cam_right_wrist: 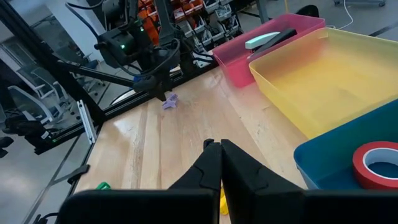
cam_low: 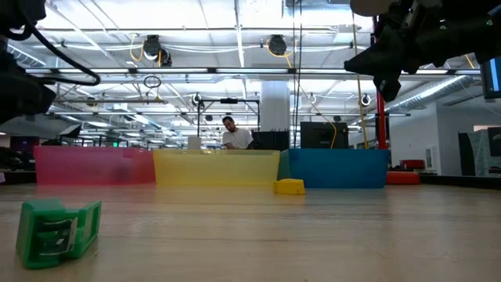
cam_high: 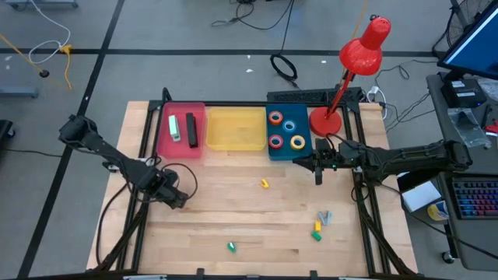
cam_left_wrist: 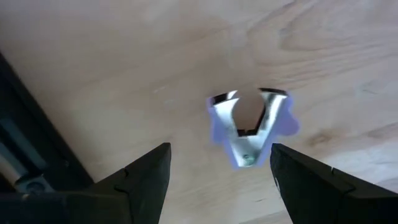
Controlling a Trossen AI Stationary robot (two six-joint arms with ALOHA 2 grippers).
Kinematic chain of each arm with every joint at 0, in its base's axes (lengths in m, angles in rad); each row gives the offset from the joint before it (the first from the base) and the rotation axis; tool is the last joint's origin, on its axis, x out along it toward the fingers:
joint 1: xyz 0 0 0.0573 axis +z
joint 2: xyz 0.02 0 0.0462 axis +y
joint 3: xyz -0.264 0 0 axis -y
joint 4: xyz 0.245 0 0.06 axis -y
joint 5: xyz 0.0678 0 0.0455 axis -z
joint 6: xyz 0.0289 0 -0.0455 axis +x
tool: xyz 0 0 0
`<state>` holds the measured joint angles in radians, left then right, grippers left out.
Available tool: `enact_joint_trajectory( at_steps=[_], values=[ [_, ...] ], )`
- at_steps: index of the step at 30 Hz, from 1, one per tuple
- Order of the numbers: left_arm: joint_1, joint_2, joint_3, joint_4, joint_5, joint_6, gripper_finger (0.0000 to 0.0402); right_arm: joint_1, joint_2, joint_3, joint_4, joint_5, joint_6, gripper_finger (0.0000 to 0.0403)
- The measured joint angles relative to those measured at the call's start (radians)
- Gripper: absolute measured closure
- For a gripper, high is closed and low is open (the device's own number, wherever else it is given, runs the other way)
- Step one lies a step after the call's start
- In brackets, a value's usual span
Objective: Pick and place Stapler, Stapler remover, tape
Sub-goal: Put the top yellow stapler into the red bin
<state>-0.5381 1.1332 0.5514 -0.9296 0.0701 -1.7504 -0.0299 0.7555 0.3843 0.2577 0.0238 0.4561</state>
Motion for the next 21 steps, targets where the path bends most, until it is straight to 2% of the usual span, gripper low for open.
enact_joint_trajectory(
  at_steps=[5,11,17,21],
  values=[
    [0.000,-0.007,0.000,0.003,-0.015,-0.007,0.0128,0.000,0.000,0.000,0.000,-0.005,0.000,0.0403],
    [0.000,-0.055,0.000,0.030,-0.031,-0.008,0.0128,0.000,0.000,0.001,-0.005,-0.125,0.034,0.0403],
    [-0.001,-0.145,0.000,0.101,-0.171,0.096,0.0128,0.008,0.000,0.001,-0.058,-0.195,0.162,0.0403],
    [-0.001,-0.210,0.000,0.031,-0.203,0.110,0.0128,0.054,0.001,0.001,-0.048,-0.168,0.187,0.0403]
  ],
)
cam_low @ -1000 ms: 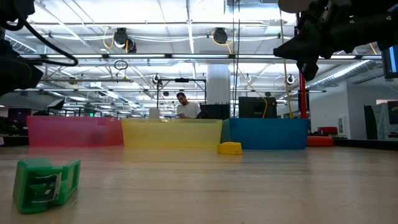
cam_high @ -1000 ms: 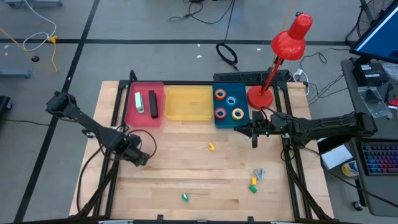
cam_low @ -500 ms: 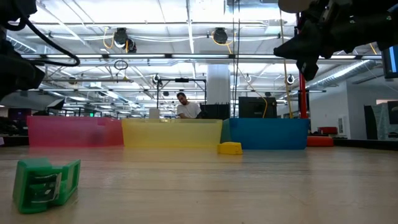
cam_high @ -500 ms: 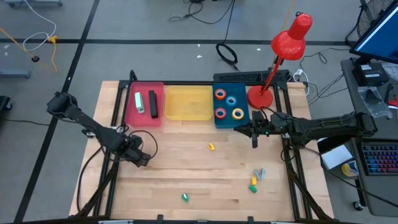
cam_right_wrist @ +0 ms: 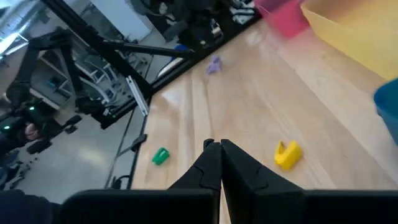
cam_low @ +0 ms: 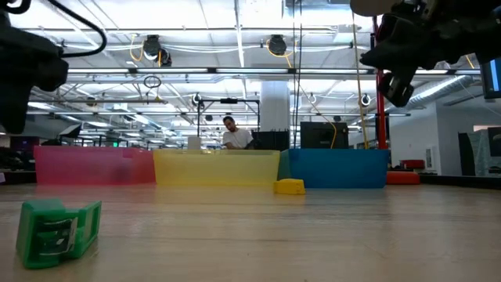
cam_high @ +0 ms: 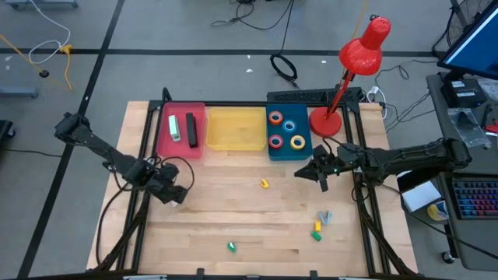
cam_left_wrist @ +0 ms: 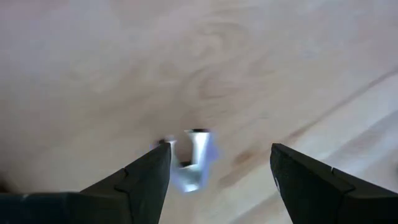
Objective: Pick and place Stapler, Stapler remover, tape
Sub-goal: Put the top yellow stapler into the red bin
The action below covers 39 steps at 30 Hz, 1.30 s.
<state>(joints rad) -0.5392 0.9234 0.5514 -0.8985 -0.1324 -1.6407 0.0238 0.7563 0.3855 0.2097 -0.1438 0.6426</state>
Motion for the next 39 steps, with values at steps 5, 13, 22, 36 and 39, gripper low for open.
enact_joint_trajectory(
  at_steps=[5,13,22,36,39],
  values=[
    [-0.002,-0.092,0.000,-0.087,-0.003,-0.034,0.0128,0.074,0.047,0.050,0.002,0.119,-0.036,0.0403],
    [-0.023,-0.178,0.000,-0.084,-0.056,-0.044,0.0128,0.106,0.323,0.234,-0.051,0.174,-0.196,0.0403],
    [-0.027,-0.178,0.000,-0.083,-0.079,-0.051,0.0128,0.055,0.607,0.458,-0.319,0.166,-0.306,0.0398],
    [-0.026,-0.177,0.000,-0.081,-0.140,-0.051,0.0128,-0.039,0.779,0.530,-0.342,0.042,-0.258,0.0215],
    [-0.026,-0.177,0.000,-0.081,-0.155,-0.051,0.0128,-0.049,0.805,0.530,-0.339,0.008,-0.242,0.0185]
  ],
)
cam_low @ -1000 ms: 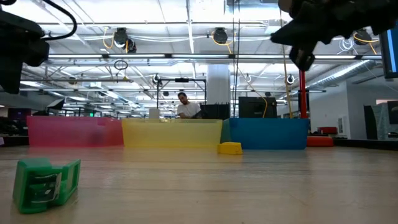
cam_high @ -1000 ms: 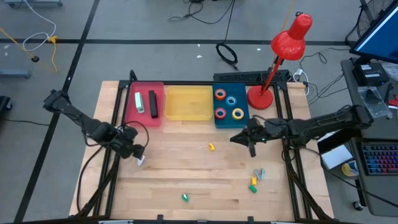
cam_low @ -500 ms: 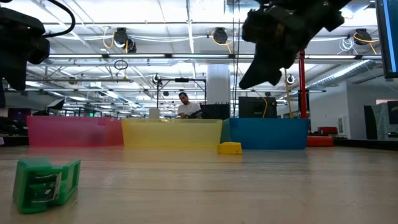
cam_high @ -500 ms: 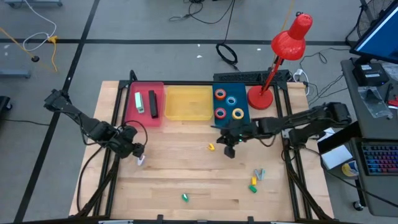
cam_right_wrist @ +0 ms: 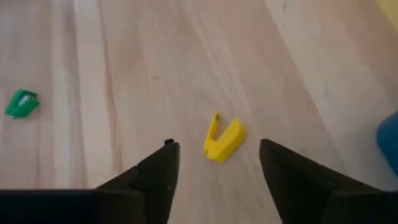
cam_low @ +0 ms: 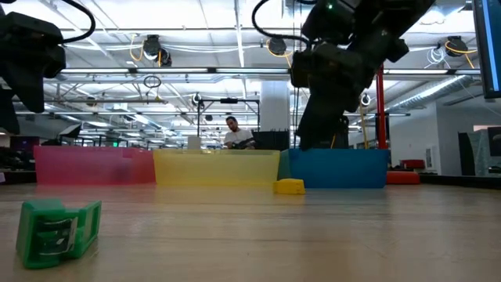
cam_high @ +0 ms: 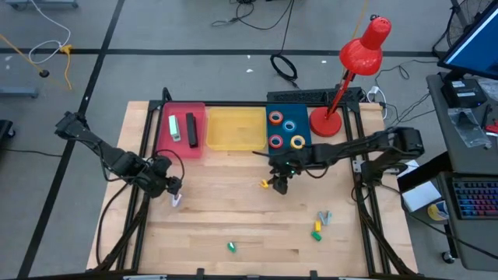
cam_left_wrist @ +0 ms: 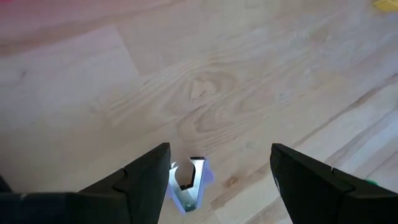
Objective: Pick and place Stapler, Stapler remover, tape
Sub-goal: Put the top yellow stapler into the red bin
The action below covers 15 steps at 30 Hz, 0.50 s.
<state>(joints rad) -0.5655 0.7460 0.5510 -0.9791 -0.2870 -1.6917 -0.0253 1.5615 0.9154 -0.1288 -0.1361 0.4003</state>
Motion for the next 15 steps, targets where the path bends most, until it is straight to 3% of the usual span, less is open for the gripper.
enact_joint_trajectory(
  at_steps=[5,15],
  values=[
    [0.000,0.000,0.000,0.000,-0.004,0.000,0.0128,-0.002,0.034,0.000,0.039,0.000,-0.001,0.0166],
    [0.000,0.000,0.000,0.000,-0.013,0.003,0.0128,-0.001,0.123,0.058,0.079,-0.045,-0.057,0.0171]
  ],
)
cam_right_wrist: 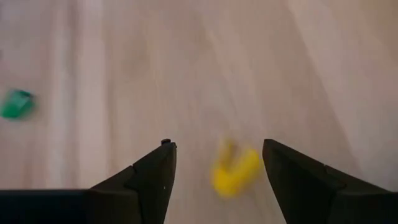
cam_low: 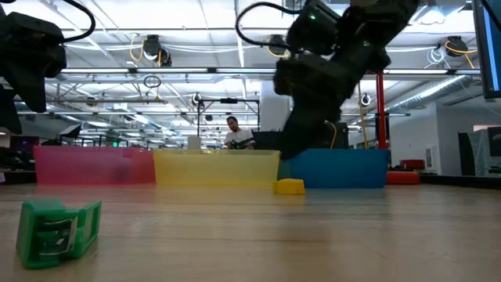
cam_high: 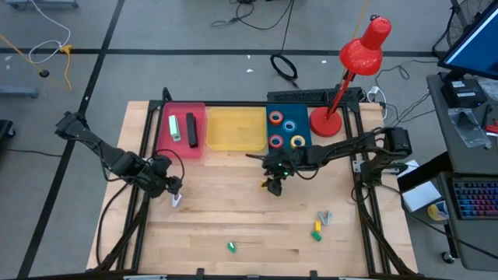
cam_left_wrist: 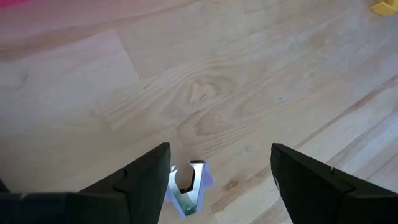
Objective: Pick and place Stapler, Stapler remover, tape
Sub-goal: Put the top yellow stapler into the red bin
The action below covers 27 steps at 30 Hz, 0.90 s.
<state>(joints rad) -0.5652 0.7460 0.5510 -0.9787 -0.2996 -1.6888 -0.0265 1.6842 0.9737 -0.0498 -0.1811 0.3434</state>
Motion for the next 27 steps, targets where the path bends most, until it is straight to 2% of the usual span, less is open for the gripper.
enact_joint_trajectory(
  at_steps=[7,12,21,27],
  values=[
    [0.000,0.000,0.000,0.000,-0.019,0.005,0.0128,0.000,0.085,0.090,-0.188,-0.005,-0.049,0.0176],
    [0.000,0.000,0.000,0.000,-0.025,0.014,0.0128,0.000,0.103,0.105,-0.221,-0.005,-0.051,0.0176],
    [0.000,0.000,0.000,-0.001,-0.043,0.031,0.0128,0.000,0.108,0.105,-0.196,-0.002,-0.042,0.0176],
    [0.000,0.000,0.000,0.000,-0.043,0.027,0.0128,0.002,0.167,0.105,-0.113,-0.006,-0.018,0.0176]
  ],
)
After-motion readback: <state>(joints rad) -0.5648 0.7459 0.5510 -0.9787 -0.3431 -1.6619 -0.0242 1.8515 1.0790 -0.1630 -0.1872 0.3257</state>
